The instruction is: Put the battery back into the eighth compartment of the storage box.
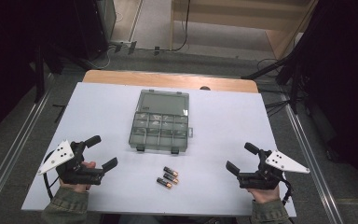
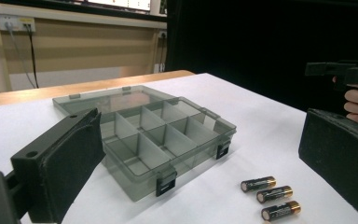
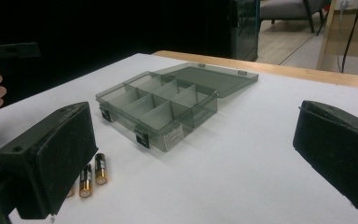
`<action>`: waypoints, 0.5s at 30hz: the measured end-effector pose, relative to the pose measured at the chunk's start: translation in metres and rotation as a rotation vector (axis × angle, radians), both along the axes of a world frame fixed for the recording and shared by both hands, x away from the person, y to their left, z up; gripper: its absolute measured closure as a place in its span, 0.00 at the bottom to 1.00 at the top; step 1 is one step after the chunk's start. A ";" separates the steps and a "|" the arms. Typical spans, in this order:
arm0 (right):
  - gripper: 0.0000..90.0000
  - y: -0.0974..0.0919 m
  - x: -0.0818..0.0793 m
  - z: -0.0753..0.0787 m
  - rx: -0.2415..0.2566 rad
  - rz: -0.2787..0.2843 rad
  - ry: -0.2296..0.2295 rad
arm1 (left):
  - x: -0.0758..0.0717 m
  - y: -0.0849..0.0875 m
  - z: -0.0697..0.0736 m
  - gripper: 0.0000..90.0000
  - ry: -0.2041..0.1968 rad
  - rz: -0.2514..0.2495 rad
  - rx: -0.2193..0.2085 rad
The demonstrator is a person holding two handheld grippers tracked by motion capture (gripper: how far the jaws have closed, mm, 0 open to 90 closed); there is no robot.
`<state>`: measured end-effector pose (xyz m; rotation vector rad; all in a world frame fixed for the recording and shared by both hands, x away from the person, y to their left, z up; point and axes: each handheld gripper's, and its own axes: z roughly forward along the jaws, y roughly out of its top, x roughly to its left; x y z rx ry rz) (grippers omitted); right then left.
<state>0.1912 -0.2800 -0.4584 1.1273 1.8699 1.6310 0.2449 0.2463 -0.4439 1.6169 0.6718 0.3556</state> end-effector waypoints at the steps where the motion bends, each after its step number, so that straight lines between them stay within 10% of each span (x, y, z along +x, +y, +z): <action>1: 0.00 0.000 0.000 0.000 -0.002 0.002 -0.001 | 0.000 0.001 0.000 0.00 0.000 0.001 -0.003; 15: 0.00 0.028 0.010 0.005 -0.124 0.057 0.028 | -0.001 0.002 -0.001 0.00 0.007 0.010 0.003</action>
